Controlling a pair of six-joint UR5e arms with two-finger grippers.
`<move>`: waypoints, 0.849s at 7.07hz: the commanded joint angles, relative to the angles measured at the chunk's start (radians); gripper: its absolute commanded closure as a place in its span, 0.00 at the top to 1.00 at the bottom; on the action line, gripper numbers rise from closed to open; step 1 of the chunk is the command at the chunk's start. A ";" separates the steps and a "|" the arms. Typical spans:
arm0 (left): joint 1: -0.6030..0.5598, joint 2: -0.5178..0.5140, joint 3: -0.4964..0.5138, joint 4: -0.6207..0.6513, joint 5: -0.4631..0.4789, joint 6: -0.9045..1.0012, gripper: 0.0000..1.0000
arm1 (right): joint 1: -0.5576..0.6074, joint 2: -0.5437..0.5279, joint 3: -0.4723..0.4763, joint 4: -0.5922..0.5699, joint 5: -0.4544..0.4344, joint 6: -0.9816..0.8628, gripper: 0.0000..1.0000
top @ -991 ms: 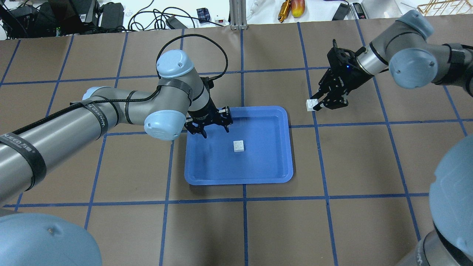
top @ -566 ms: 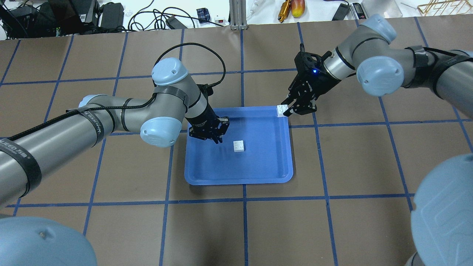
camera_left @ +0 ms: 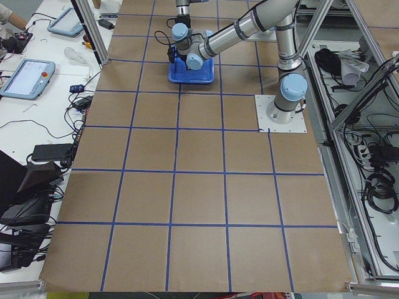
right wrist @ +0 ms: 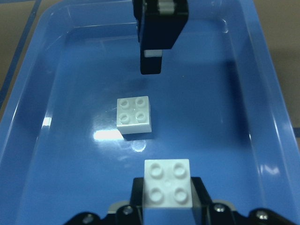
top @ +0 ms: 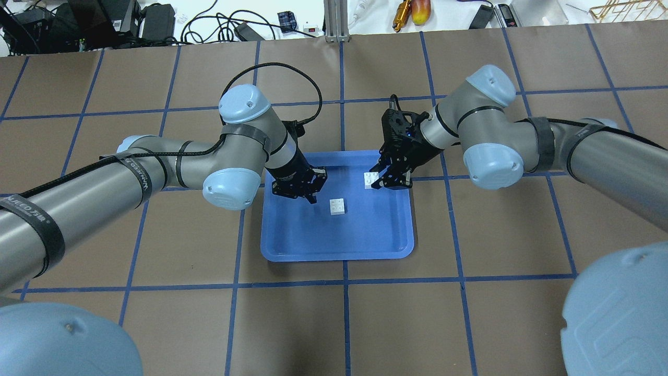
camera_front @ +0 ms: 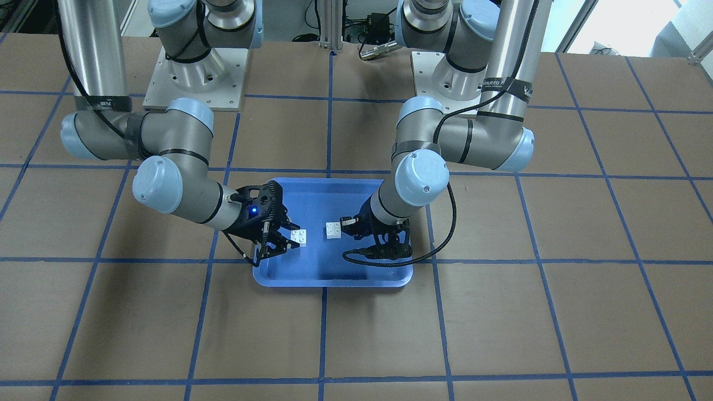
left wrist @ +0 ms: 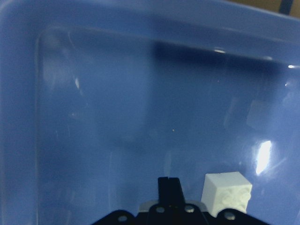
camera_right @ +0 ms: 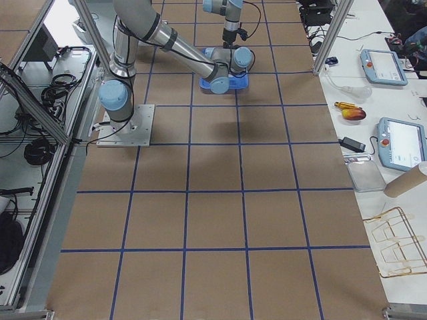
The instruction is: Assemble white blocks and place on blue tray
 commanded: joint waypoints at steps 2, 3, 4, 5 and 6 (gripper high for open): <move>-0.013 -0.006 0.000 0.019 -0.026 -0.006 0.00 | 0.015 0.015 0.032 -0.039 0.006 0.048 0.00; -0.013 -0.006 -0.002 0.018 -0.026 -0.006 0.00 | 0.018 0.015 0.033 -0.036 0.008 0.053 0.00; -0.013 -0.008 -0.003 0.018 -0.026 -0.004 0.00 | 0.028 0.017 0.033 -0.036 0.006 0.088 0.00; -0.013 -0.006 -0.003 0.018 -0.025 -0.007 0.00 | 0.048 0.017 0.032 -0.043 0.006 0.099 0.00; -0.015 -0.008 -0.008 0.016 -0.026 -0.009 0.00 | 0.052 0.017 0.032 -0.042 0.006 0.110 0.00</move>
